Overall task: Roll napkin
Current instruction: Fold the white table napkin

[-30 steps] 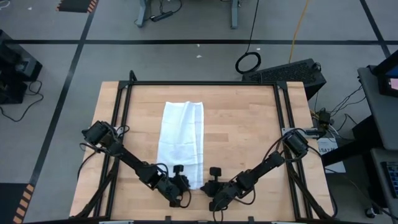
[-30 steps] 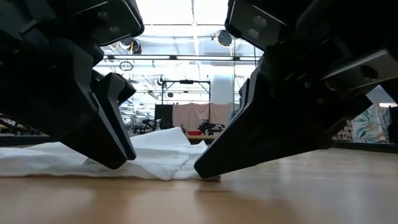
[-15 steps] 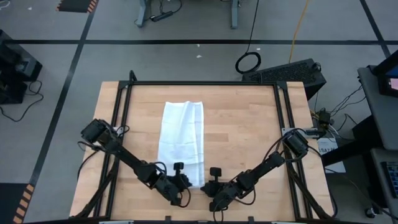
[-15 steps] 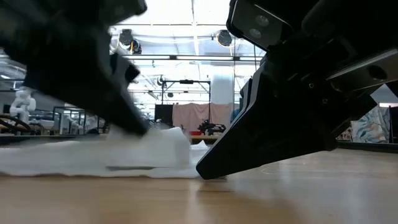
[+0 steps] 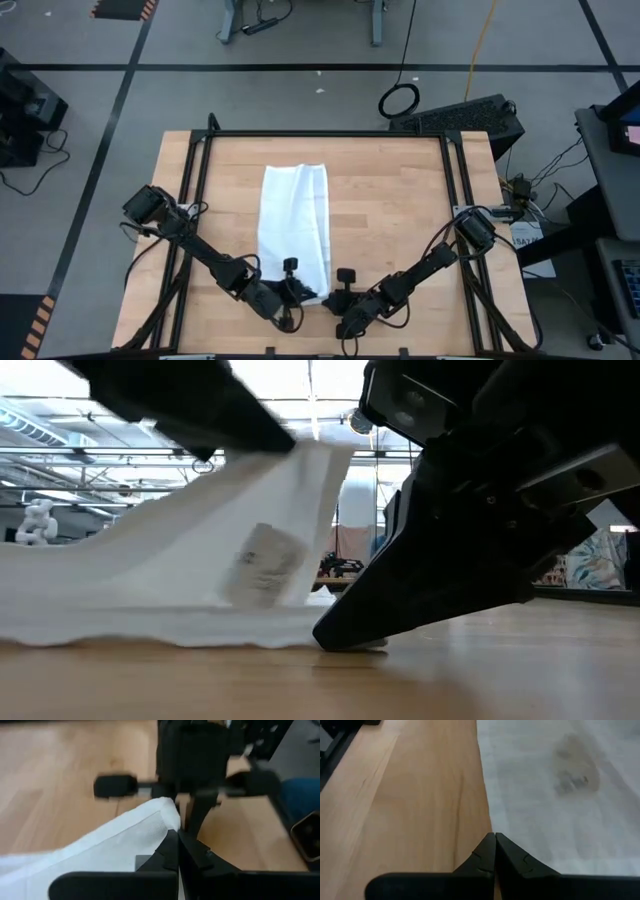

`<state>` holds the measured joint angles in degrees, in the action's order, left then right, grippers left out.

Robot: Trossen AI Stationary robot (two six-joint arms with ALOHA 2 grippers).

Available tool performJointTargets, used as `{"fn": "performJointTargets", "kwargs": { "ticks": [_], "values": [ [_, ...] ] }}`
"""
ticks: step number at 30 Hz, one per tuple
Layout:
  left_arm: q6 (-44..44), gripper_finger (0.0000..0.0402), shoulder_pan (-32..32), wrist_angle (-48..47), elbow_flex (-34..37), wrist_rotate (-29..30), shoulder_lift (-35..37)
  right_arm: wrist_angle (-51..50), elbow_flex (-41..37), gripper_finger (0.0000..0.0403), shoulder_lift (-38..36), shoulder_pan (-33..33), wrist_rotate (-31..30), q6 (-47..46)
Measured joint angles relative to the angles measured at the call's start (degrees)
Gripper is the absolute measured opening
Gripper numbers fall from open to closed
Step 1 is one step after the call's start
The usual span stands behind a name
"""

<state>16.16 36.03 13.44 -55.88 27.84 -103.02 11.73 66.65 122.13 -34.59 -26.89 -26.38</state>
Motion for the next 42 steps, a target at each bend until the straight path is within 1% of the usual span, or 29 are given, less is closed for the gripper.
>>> {"fn": "performJointTargets", "kwargs": {
  "ticks": [3,6,11,13,15,17,20,22,24,25,28,31,34,36,39,42],
  "values": [
    [-2.57,0.0001,0.0,3.13,0.0,0.1,0.01,0.02,0.0,0.0,0.0,0.13,0.0,-0.38],
    [-3.01,0.0,0.0,2.85,0.0,0.1,0.02,-0.18,0.0,0.0,-0.23,0.13,-0.02,0.67],
    [-1.64,0.0,0.0,0.93,0.0,0.06,0.02,-2.48,0.02,0.0002,-4.34,-0.63,-0.03,2.44],
    [-1.57,0.0,0.0,0.58,0.0,0.04,0.02,-4.36,0.04,0.0011,-6.26,-1.37,-0.09,3.36],
    [-1.54,0.0,0.0,0.59,0.0,-0.01,0.02,-8.17,0.04,0.0026,-8.19,-2.29,-0.76,3.52],
    [-1.55,0.0,0.0,0.56,0.0,-0.29,0.02,-12.95,0.04,0.0044,-10.42,-3.5,-3.76,3.54],
    [-1.55,0.0,0.0,0.56,0.0,-0.35,0.02,-19.08,0.04,0.0076,-12.63,-5.92,-11.78,5.93],
    [-1.54,0.0,0.0,0.56,0.0,-0.36,0.02,-19.93,0.03,0.0099,-12.72,-7.52,-17.56,9.87],
    [-1.49,0.0,0.0,0.56,0.0,-0.36,0.02,-17.83,0.02,0.0125,-12.72,-8.7,-21.67,13.95],
    [-1.49,0.0,0.0,0.56,0.0,-0.36,0.02,-15.81,0.02,0.0138,-12.63,-9.05,-22.36,16.27],
    [-1.5,0.0,-0.01,0.74,0.0,-0.38,0.02,-9.57,0.03,0.0173,-11.5,-9.0,-22.19,22.88],
    [-1.51,0.0,-0.02,1.13,0.0,-0.38,0.02,-3.79,0.03,0.0192,-9.68,-8.09,-21.54,28.03],
    [-1.49,0.0,-0.02,1.13,0.0,-0.8,0.02,-0.8,0.03,0.0192,-7.87,-7.06,-21.35,30.55],
    [-1.49,0.0,-0.02,1.07,0.0,-1.09,0.02,-0.48,0.01,0.0179,-7.45,-6.44,-21.41,30.55],
    [-1.47,0.0,-0.01,0.83,0.0,-1.25,0.02,0.1,-0.02,0.0145,-7.5,-6.13,-21.56,30.75],
    [-1.49,0.0,-0.02,0.85,0.0,-1.27,0.02,0.15,-0.02,0.0099,-7.48,-6.14,-21.99,31.35]
  ]
}}
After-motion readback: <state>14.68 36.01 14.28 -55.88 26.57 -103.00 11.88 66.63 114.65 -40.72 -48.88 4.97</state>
